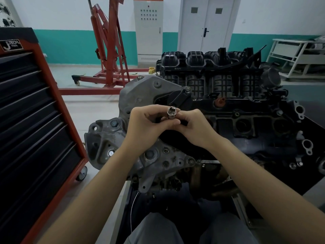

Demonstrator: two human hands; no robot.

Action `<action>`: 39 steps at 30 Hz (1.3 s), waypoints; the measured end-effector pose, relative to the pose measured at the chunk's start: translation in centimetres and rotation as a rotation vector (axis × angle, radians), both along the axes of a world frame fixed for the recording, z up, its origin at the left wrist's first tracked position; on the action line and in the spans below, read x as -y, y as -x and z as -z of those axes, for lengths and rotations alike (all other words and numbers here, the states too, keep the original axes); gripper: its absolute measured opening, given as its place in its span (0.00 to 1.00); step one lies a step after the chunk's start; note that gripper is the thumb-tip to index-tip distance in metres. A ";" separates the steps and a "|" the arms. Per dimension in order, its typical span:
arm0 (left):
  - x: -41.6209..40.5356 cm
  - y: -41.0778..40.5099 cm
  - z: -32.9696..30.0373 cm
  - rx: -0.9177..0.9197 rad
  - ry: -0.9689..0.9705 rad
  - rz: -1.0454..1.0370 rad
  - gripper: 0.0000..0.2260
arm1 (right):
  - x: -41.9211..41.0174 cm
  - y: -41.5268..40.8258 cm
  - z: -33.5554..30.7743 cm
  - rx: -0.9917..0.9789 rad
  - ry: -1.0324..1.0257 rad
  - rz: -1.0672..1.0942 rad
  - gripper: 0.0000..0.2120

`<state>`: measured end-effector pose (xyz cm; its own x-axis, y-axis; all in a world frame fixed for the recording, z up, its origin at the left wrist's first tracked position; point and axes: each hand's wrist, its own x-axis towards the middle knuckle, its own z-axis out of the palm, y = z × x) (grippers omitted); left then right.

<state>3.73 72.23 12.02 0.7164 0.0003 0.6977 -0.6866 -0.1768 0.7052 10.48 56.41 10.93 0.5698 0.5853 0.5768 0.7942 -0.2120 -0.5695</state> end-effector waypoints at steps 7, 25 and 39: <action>-0.3 0.6 -0.3 0.044 -0.054 -0.105 0.10 | -0.4 0.0 0.0 0.005 -0.108 0.055 0.09; 0.3 1.1 -0.3 0.024 -0.035 -0.065 0.14 | -0.1 0.1 0.1 0.027 0.010 0.007 0.10; 0.3 1.2 -0.4 -0.020 -0.010 -0.033 0.14 | -0.1 0.3 -0.2 -0.049 -0.052 0.013 0.09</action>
<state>2.54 71.90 12.46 0.7298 0.0176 0.6835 -0.6662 -0.2065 0.7166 10.20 56.56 11.11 0.6059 0.5476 0.5770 0.7622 -0.1918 -0.6183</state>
